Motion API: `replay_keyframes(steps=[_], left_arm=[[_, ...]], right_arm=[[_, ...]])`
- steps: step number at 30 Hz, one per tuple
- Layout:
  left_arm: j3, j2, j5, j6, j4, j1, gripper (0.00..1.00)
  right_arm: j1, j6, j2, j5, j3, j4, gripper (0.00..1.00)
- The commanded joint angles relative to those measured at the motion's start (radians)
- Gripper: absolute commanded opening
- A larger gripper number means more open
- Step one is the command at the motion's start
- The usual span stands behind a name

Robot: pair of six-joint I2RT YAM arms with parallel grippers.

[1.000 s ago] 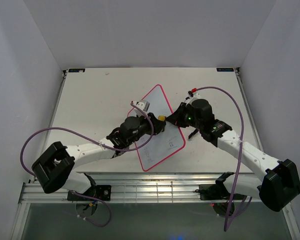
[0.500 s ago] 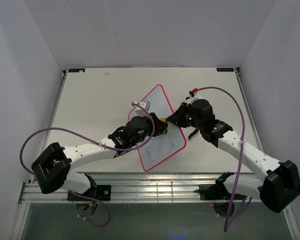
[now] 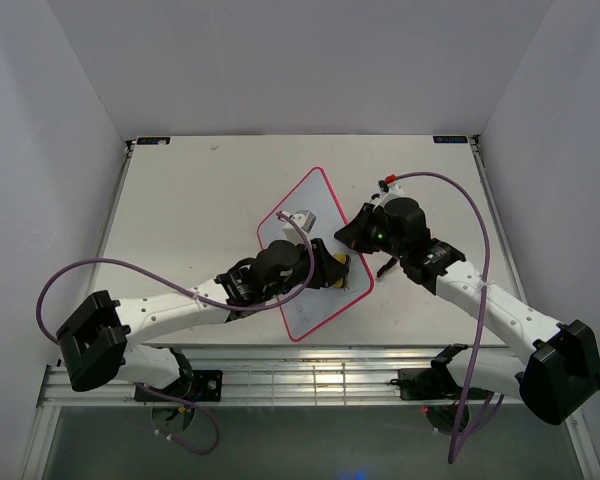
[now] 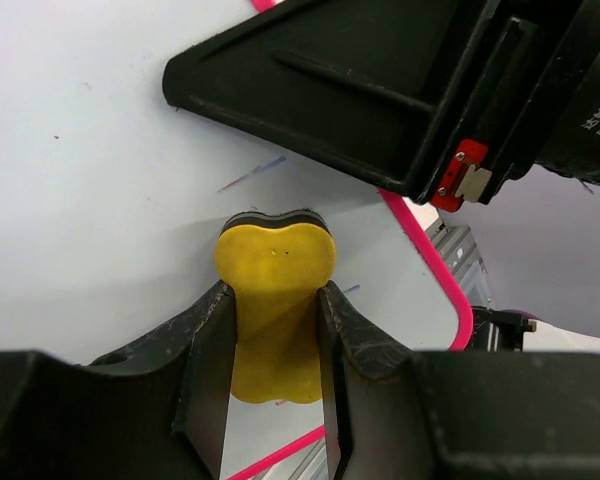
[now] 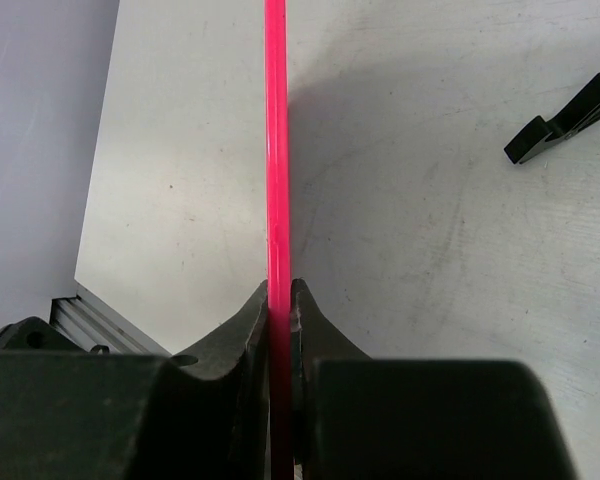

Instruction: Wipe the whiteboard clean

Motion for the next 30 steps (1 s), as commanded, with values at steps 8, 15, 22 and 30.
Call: replay_keyframes(steps=[8, 15, 22, 30], left_arm=[[0.072, 0.076, -0.032, 0.224, -0.081, -0.025, 0.01], [0.029, 0.079, -0.092, 0.184, -0.086, 0.058, 0.0], [-0.049, 0.124, -0.023, 0.106, -0.038, 0.13, 0.0], [-0.09, 0.147, 0.057, 0.11, 0.02, 0.122, 0.0]], right_arm=[[0.073, 0.053, -0.019, -0.217, 0.073, 0.25, 0.08], [0.079, 0.072, -0.055, -0.226, 0.061, 0.253, 0.08], [0.081, 0.084, -0.078, -0.213, 0.047, 0.258, 0.08], [0.082, 0.087, -0.067, -0.213, 0.056, 0.266, 0.08]])
